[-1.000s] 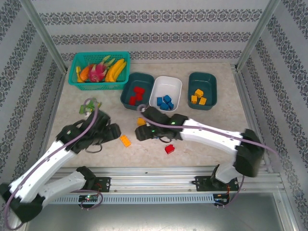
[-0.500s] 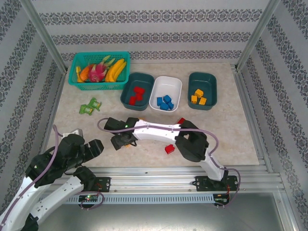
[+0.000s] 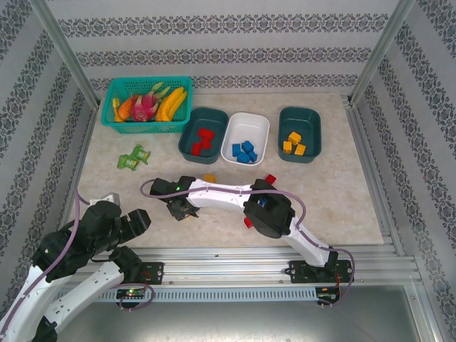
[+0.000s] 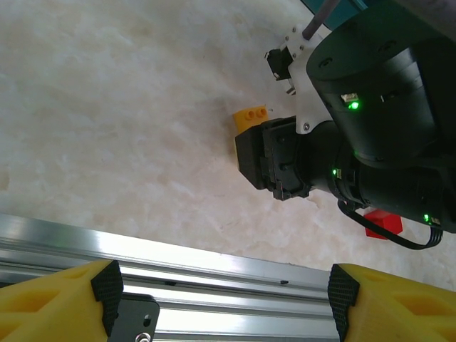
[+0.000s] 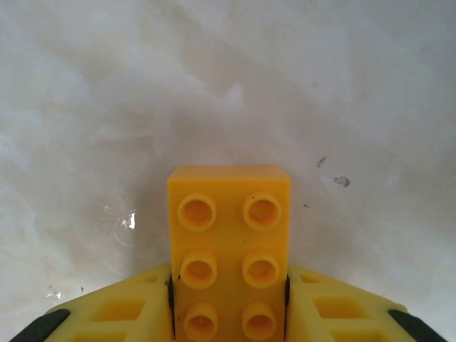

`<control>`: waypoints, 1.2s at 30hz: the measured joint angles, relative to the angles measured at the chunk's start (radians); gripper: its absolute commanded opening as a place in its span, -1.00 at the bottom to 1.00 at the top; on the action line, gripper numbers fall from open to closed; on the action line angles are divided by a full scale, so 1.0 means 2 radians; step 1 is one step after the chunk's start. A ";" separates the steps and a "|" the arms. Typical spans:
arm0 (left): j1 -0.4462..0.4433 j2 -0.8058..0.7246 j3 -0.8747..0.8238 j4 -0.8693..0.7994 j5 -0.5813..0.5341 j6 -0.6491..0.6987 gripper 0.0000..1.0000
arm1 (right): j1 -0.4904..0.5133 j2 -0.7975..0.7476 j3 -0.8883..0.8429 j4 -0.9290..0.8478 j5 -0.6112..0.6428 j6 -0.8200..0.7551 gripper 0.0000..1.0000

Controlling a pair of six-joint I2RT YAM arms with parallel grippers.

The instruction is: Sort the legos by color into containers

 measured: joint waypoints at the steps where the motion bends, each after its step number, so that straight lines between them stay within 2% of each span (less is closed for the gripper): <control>1: 0.000 0.000 0.000 0.000 0.004 0.002 0.56 | -0.001 0.000 0.000 0.000 0.000 0.001 -0.38; 7: 0.000 0.048 0.008 0.035 0.038 0.031 0.55 | -0.016 -0.019 -0.008 0.001 0.002 0.001 -0.42; 12: 0.000 0.164 0.053 0.118 0.074 0.061 0.56 | -0.063 -0.124 -0.060 0.001 0.010 0.001 -0.42; 17: 0.000 0.298 0.122 0.222 0.109 0.083 0.56 | -0.169 -0.268 -0.119 0.009 0.011 -0.001 -0.42; 21: 0.000 0.402 0.173 0.298 0.132 0.092 0.57 | -0.276 -0.333 -0.157 0.010 0.010 -0.014 -0.41; 30: -0.011 0.610 0.319 0.394 0.172 0.102 0.56 | -0.457 -0.314 -0.176 0.011 -0.010 -0.061 -0.42; 36: -0.018 0.739 0.427 0.426 0.197 0.103 0.56 | -0.517 -0.229 -0.126 0.010 -0.004 -0.094 -0.42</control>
